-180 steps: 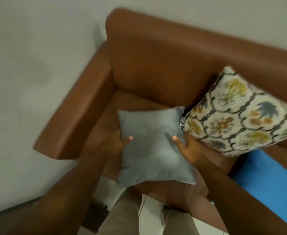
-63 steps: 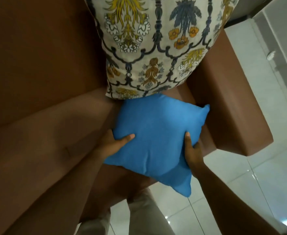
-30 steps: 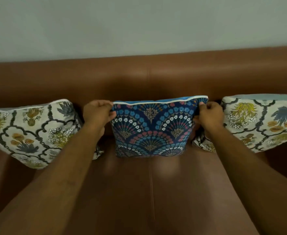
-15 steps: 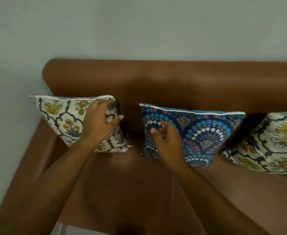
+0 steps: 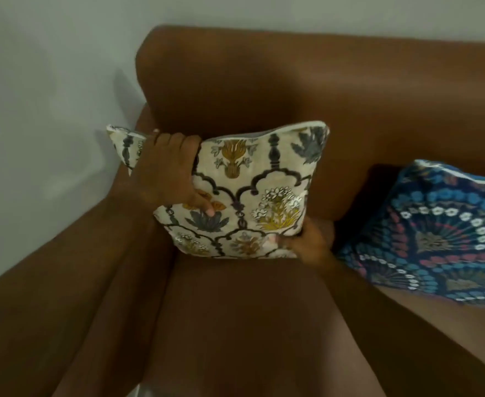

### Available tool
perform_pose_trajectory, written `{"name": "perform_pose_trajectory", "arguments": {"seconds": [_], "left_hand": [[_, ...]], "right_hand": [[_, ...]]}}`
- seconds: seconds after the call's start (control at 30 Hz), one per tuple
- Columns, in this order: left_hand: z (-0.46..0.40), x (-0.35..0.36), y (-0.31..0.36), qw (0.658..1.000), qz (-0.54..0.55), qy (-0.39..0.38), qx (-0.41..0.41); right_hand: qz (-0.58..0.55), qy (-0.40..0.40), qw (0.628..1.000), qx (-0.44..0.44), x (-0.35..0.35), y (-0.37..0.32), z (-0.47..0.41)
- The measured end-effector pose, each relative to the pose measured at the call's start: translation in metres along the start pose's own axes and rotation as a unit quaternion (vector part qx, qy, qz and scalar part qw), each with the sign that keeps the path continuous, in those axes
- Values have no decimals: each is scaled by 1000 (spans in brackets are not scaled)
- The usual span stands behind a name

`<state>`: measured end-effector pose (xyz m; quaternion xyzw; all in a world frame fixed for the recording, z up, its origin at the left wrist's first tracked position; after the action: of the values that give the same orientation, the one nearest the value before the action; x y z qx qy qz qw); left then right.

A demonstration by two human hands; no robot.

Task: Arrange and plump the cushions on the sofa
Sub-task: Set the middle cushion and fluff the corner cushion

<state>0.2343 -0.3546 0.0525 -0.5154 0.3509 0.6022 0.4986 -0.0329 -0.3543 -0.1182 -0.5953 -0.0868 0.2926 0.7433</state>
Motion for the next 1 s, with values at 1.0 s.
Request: {"name": "perform_pose_trajectory", "arguments": {"seconds": [1.0], "left_hand": [[49, 67, -121, 926, 284, 99, -227]], "right_hand": [[330, 153, 902, -233, -10, -149, -52]]}}
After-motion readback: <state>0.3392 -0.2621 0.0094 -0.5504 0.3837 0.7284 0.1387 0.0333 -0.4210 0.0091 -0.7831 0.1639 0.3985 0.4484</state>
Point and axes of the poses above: each hand's wrist, its own z-axis away from the middle knuckle, its own x-axis out of the palm, y = z × x, the point moved 10 cm from there along -z, towards the middle knuckle, and after that the axes turned 11 degrees about -x, right-handed, at the moved point
